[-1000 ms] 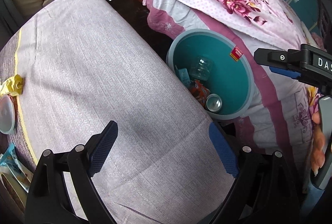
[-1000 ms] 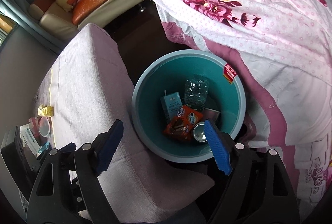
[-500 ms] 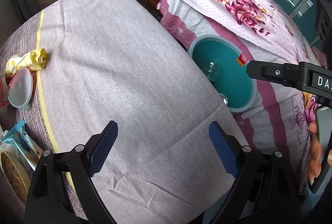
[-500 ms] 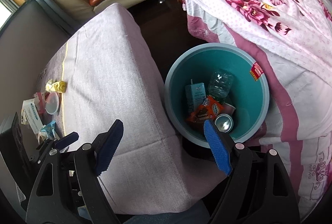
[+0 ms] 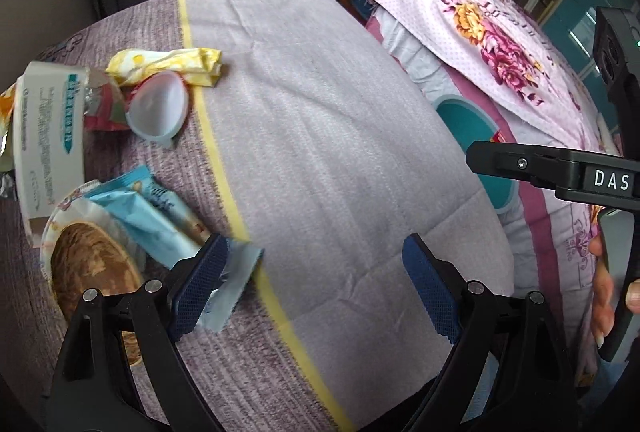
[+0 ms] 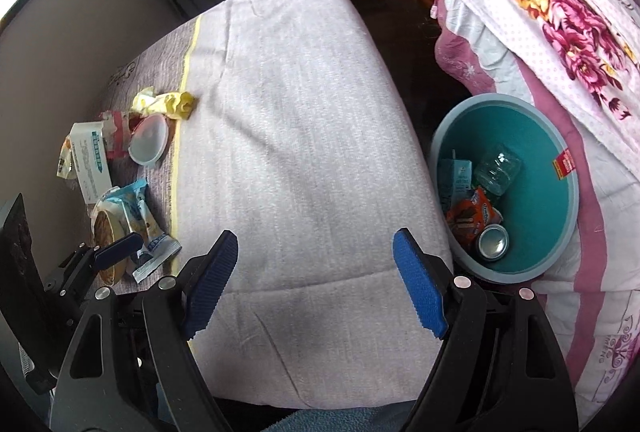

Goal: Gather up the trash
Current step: 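Grasp the brown bowl rim with the left tool while the right tool grasps the blue snack packet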

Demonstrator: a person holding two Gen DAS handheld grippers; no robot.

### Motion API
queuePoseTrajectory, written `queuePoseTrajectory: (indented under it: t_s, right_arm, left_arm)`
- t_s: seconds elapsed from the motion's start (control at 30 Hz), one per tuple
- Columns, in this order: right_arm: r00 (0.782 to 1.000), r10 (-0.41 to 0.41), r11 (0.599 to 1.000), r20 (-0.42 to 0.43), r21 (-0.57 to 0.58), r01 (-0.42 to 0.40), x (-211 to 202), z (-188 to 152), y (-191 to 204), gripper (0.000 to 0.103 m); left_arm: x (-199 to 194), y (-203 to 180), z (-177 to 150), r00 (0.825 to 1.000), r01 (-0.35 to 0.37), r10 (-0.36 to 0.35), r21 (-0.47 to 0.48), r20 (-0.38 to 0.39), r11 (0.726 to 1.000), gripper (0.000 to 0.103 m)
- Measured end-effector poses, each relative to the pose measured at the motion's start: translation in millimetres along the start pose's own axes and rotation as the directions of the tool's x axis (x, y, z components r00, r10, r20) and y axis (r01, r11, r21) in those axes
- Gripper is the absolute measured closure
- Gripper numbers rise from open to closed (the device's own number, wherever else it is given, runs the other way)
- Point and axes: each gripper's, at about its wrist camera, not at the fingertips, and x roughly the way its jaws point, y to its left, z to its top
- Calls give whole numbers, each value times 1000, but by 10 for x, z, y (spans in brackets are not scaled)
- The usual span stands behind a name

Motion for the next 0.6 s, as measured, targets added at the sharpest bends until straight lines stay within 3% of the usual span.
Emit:
queuePoseTrajectory:
  t_s: [0.27,0.47,0.53,0.6]
  right_arm:
    - [998,25,994,-56,-103,-31,194,-6,582,27]
    - [994,60,975,-88,-210,-77,388,4,1129,27]
    - [994,63,963,-94,-254,-85,461,16,1301,31]
    - [991,65,954,-116,-283,-96,558,27,1442,44]
  left_arm:
    - [-325,736,-280,997,-56,62,-112,47,992,13]
    - [-412,1354,-500,996,-73,85,-241,41,968,13]
    - [-417,1504,-565,996,-72,85,-274,38,959,13]
    - [-424,1618,-628,996,-67,81,-294,36,954,13]
